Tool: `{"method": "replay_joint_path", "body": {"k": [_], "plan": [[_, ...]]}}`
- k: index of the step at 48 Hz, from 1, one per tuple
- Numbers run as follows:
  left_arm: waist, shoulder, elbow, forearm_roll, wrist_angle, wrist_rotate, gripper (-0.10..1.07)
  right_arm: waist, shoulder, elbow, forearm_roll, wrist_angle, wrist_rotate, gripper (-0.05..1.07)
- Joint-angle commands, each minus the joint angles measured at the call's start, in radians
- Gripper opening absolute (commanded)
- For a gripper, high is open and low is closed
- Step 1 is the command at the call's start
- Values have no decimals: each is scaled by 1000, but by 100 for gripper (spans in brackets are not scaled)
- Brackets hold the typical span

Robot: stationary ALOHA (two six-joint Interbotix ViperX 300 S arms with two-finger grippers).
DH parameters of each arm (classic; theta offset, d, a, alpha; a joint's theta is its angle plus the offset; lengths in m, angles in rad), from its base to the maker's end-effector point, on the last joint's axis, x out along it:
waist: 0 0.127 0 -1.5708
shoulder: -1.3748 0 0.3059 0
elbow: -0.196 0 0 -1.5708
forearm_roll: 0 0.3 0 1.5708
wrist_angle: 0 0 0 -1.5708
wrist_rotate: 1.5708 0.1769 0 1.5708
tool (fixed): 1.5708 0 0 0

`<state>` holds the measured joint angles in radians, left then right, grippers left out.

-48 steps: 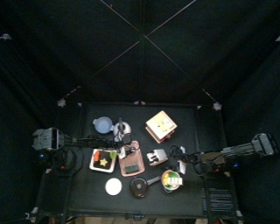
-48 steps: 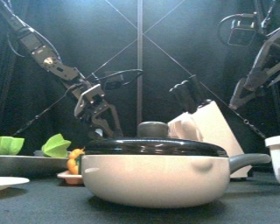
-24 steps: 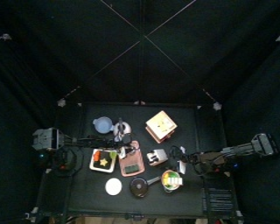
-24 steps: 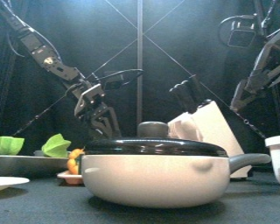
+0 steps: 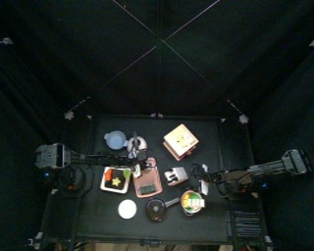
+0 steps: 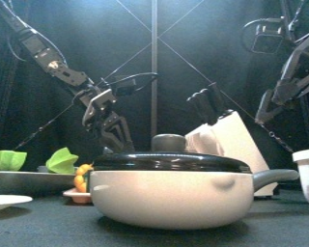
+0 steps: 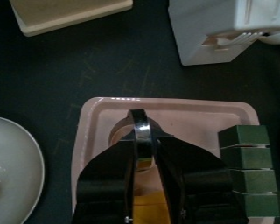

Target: Grab cookie cutter

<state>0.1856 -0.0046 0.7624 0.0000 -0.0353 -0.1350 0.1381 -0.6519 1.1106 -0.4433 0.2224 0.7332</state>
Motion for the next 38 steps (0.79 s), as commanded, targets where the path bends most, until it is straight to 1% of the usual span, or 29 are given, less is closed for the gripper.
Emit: {"method": "replay_joint_path", "body": {"k": [1,7,16,38], "plan": [[-2,-35,-31,2,-3,2,59,-2,-5,-11,-2,-8,2,100],[-3,-54,-41,2,-3,3,59,-2,-3,-9,-2,-8,2,100],[-21,-69,-51,2,-3,3,59,-2,-5,-8,-2,-8,2,100],[-38,-71,-51,2,-3,3,58,-2,-3,-8,-2,-8,2,100]]}}
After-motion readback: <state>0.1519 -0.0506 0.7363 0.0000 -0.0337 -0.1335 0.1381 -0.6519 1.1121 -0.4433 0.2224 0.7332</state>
